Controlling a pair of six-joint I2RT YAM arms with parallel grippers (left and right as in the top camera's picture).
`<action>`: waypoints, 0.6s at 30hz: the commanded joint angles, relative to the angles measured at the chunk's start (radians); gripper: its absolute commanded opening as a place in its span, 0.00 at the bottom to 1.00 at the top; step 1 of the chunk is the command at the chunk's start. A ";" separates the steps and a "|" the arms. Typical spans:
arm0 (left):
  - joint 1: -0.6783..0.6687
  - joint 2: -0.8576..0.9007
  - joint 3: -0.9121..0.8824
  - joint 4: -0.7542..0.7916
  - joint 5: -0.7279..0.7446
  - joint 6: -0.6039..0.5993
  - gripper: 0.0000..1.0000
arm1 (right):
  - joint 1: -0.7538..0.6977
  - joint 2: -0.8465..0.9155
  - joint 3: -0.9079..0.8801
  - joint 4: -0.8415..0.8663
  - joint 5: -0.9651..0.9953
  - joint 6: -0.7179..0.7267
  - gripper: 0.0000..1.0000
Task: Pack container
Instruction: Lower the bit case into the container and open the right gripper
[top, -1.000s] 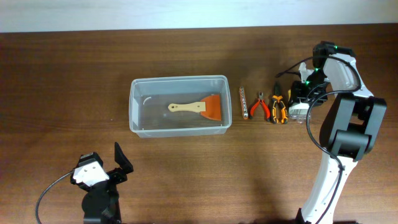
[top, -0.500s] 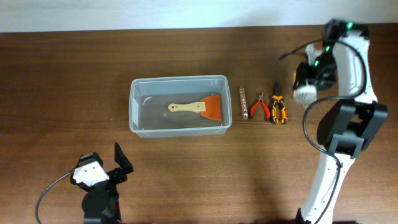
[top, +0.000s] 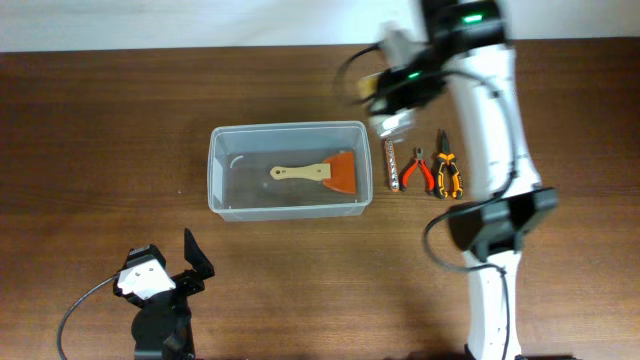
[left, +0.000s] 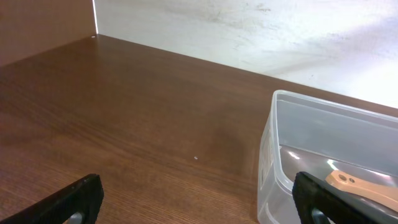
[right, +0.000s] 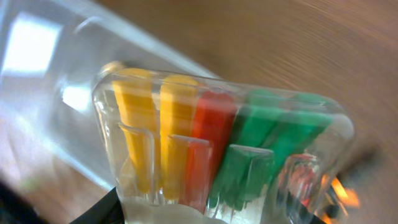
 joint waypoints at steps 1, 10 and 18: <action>-0.004 -0.003 -0.004 -0.001 -0.004 0.009 0.99 | 0.136 -0.009 0.017 0.021 0.048 -0.151 0.22; -0.004 -0.003 -0.004 -0.001 -0.004 0.009 0.99 | 0.381 0.015 -0.053 0.227 0.063 -0.466 0.31; -0.004 -0.003 -0.004 -0.001 -0.004 0.009 0.99 | 0.422 0.037 -0.323 0.479 0.066 -0.600 0.20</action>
